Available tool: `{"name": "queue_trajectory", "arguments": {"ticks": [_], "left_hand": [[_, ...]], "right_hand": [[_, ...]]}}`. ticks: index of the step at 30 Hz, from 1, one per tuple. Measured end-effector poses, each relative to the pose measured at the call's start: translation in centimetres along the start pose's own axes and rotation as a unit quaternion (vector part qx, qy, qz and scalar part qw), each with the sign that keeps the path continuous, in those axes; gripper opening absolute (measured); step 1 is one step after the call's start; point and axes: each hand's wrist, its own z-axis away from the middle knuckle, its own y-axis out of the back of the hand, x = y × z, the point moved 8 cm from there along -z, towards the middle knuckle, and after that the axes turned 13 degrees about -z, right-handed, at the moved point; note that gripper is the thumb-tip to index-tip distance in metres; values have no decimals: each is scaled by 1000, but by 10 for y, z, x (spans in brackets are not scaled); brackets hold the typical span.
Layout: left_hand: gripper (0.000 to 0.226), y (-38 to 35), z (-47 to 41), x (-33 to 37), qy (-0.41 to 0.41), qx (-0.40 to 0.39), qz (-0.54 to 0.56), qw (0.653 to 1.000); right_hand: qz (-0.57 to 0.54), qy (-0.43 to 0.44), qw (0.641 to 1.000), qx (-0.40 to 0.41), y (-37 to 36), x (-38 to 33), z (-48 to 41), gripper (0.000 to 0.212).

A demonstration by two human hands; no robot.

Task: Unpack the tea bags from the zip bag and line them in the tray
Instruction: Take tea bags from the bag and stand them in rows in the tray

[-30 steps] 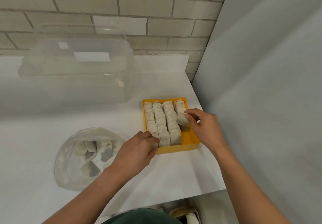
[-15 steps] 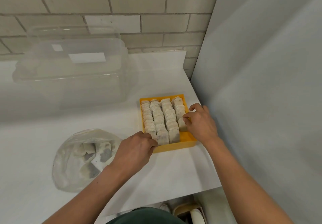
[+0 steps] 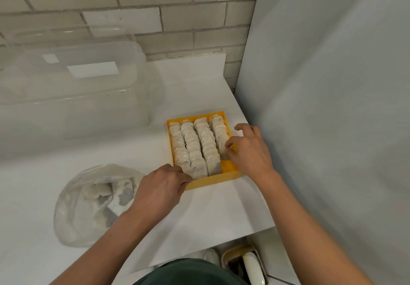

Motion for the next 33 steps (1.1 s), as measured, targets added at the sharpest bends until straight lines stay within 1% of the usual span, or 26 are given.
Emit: {"name": "queue_trajectory", "arguments": {"ticks": [2, 4, 9, 13, 15, 18, 20, 22, 24, 27, 30, 33], "left_hand": [[13, 0, -1, 0, 4, -1, -2, 1000], [12, 0, -1, -1, 10, -5, -2, 1000], [13, 2, -1, 0, 15, -13, -3, 1000], [11, 4, -1, 1, 19, -11, -5, 1000], [10, 5, 0, 3, 17, -22, -1, 1000], [14, 10, 6, 3, 17, -28, 53, 998], [18, 22, 14, -1, 17, 3, 73, 997], [27, 36, 26, -11, 29, 42, 78, 996], [30, 51, 41, -31, 67, 88, 79, 991], [22, 64, 69, -71, 159, 129, 79, 976], [23, 62, 101, -111, 232, 138, 89, 959], [28, 54, 126, -139, 248, 127, 49, 959]], "right_hand": [[35, -22, 997, -59, -11, 2, 1, 16], [61, -44, 993, -92, -16, 2, 0, 18], [76, -61, 991, -87, -17, -3, -6, 25], [64, -61, 993, -82, -16, -3, -3, 25], [29, -58, 996, -62, -9, -3, 2, 24], [-52, -42, 998, 10, 12, -12, 15, 21], [-114, -33, 992, 47, 23, -25, 28, 16], [-167, -13, 984, 54, 26, -46, 43, 13], [-205, 19, 978, 45, 22, -74, 59, 12], [-248, 66, 966, 18, 7, -125, 78, 15], [-302, 127, 945, -9, -14, -176, 90, 18], [-327, 175, 925, -85, -42, -219, 100, 22]]}}
